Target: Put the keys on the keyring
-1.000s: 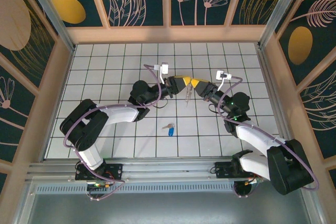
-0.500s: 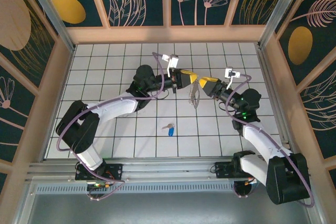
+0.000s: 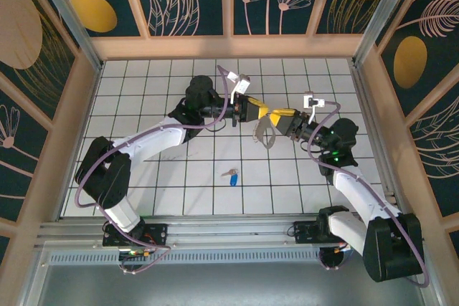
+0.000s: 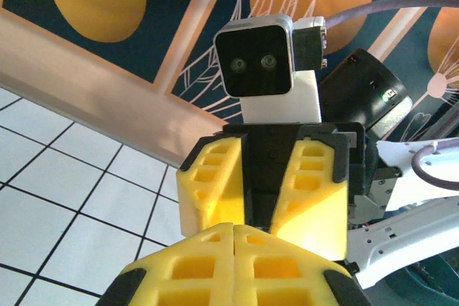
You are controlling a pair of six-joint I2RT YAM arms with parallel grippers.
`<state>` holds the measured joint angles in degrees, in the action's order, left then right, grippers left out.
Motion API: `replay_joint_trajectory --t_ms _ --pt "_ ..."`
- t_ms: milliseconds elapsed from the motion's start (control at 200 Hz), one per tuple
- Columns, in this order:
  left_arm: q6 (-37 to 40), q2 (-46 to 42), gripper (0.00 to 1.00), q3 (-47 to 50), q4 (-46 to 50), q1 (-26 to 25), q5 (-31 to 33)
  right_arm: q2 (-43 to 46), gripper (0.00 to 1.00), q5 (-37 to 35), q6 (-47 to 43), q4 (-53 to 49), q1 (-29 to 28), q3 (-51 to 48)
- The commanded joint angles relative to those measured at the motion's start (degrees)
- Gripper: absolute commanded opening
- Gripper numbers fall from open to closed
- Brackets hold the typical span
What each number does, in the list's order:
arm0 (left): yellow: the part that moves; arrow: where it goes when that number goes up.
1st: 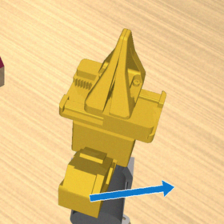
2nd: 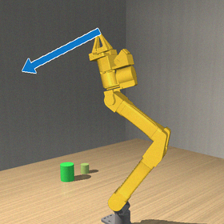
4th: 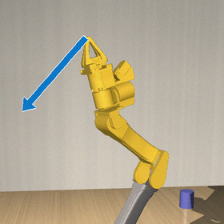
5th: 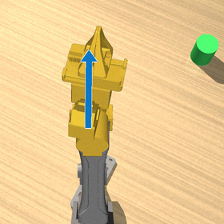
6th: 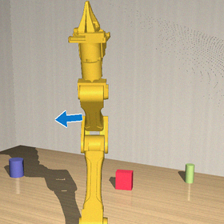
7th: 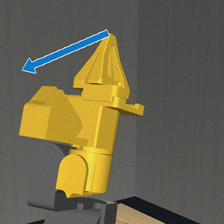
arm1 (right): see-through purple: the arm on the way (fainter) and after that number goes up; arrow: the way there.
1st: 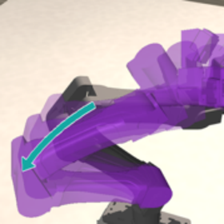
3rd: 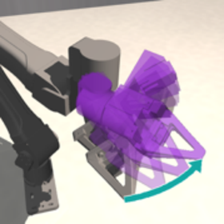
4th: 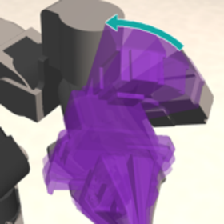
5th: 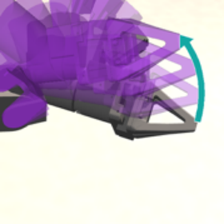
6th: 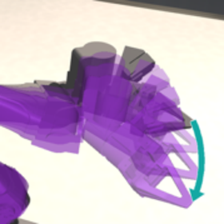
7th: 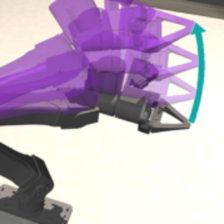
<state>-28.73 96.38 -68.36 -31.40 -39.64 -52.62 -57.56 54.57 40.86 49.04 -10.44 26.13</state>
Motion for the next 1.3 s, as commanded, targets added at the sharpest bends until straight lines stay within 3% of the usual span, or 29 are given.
replay_joint_trajectory --t_ms 0,185,476,606,661,741,791,851,876,1006,1136,1296 --pt "1.99 -0.13 0.0 -2.39 1.03 0.36 -2.66 -0.89 0.28 2.12 -0.15 1.93 0.41 2.07" --pt "1.84 0.41 0.0 -2.81 0.98 0.39 -3.49 -1.6 0.17 2.39 0.22 2.9 0.24 2.0" --pt "1.84 1.44 0.0 -3.32 0.98 0.35 -5.16 -1.94 0.2 1.6 0.36 3.06 0.18 2.42" --pt "1.51 1.44 0.0 -3.36 0.5 0.31 -5.47 -2.61 0.0 1.86 0.7 3.65 0.08 2.61" --pt "0.77 1.44 0.0 -3.36 -0.07 0.42 -5.03 -2.64 0.0 1.48 1.09 4.15 0.11 2.37" --pt "-0.8 1.47 0.0 -2.57 -1.48 0.41 -1.76 -2.52 0.0 -0.91 2.4 5.19 0.09 1.49" --pt "-2.72 0.63 0.13 -1.01 -3.77 0.36 2.19 -2.39 0.0 -3.02 3.91 6.6 0.03 0.64" --pt "-6.3 -1.04 0.36 2.21 -9.21 0.35 7.4 -2.51 0.0 -5.6 6.09 8.47 0.05 -0.47" --pt "-8.12 -1.73 0.39 3.66 -11.76 0.35 9.91 -2.53 0.0 -6.54 7.02 9.39 -0.01 -0.91" --pt "-16.31 -4.94 0.42 11.94 -23.9 0.39 21.25 -2.85 0.0 -11.36 12.31 14.97 -0.49 -3.04" --pt "-22.6 -3.75 0.39 15.46 -32.2 0.18 22.66 -2.82 0.0 -16.32 14.65 16.92 -2.69 -3.74" --pt "-25.1 -0.71 0.35 14.68 -35.23 -1.24 22.41 -3.15 0.0 -21.33 14.69 16.99 -6.55 -2.99"
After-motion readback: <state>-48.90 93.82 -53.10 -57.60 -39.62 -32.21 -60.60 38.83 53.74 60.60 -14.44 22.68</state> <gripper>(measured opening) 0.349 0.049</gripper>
